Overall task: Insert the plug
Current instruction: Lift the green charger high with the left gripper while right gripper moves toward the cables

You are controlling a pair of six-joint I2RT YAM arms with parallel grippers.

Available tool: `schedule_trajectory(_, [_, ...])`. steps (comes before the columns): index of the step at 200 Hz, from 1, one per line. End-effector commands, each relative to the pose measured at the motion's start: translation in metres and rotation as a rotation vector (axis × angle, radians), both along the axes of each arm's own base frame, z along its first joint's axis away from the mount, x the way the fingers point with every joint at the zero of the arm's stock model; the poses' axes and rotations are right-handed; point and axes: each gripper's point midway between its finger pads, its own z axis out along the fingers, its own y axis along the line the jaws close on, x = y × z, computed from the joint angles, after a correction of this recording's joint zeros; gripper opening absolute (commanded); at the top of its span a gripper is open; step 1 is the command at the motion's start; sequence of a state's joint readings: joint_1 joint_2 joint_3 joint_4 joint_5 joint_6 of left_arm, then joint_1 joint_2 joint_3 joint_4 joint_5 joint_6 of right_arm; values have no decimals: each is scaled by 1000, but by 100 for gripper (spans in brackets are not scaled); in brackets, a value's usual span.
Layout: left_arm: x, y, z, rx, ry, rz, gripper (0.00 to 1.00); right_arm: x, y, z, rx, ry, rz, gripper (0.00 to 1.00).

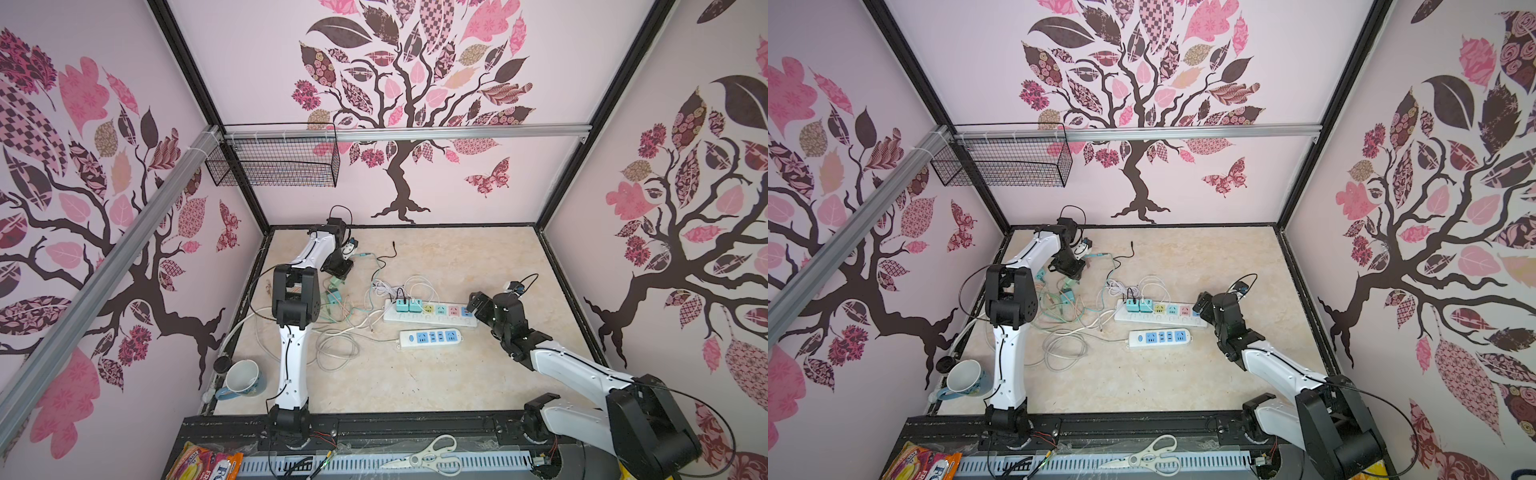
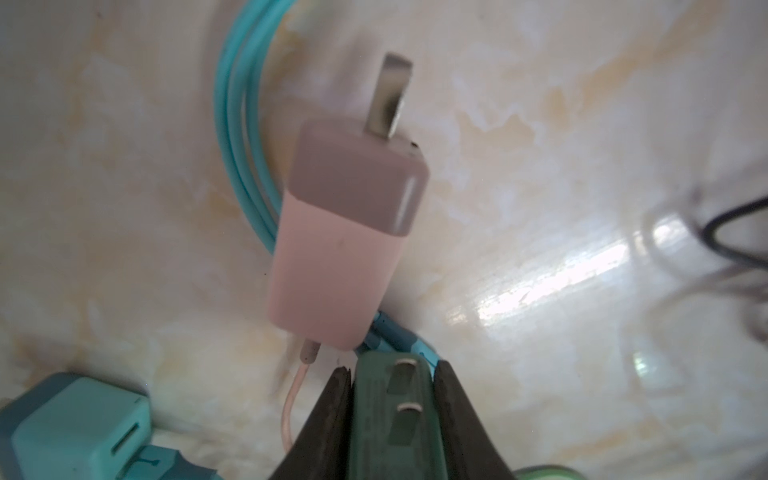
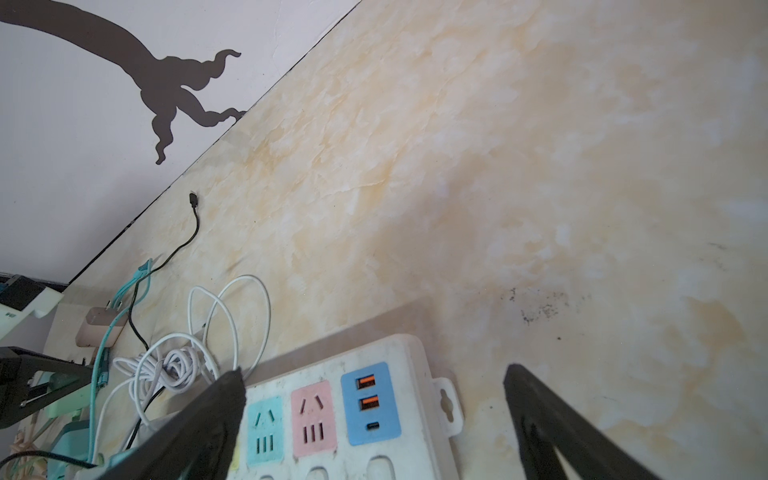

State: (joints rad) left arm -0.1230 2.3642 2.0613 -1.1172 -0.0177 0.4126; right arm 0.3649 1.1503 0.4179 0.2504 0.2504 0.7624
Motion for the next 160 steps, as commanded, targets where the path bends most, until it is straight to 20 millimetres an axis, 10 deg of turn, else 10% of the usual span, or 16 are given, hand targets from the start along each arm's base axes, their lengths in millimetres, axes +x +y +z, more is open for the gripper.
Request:
schedule_trajectory(1, [12,-6,32,-32,-87,4,17,-1,-3,7,-8,-20,-10,100])
schedule_trajectory(36, [12,0,71,-53,-178,105,0,0,2,14,-17,-42,31,100])
schedule_trajectory(101, [-7,-48,225,-603,-583,299,0,9,55,85,2,-285,349,100])
schedule_trajectory(160, [-45,-68,351,-987,-762,332,0,-6,148,137,-24,-473,724,100])
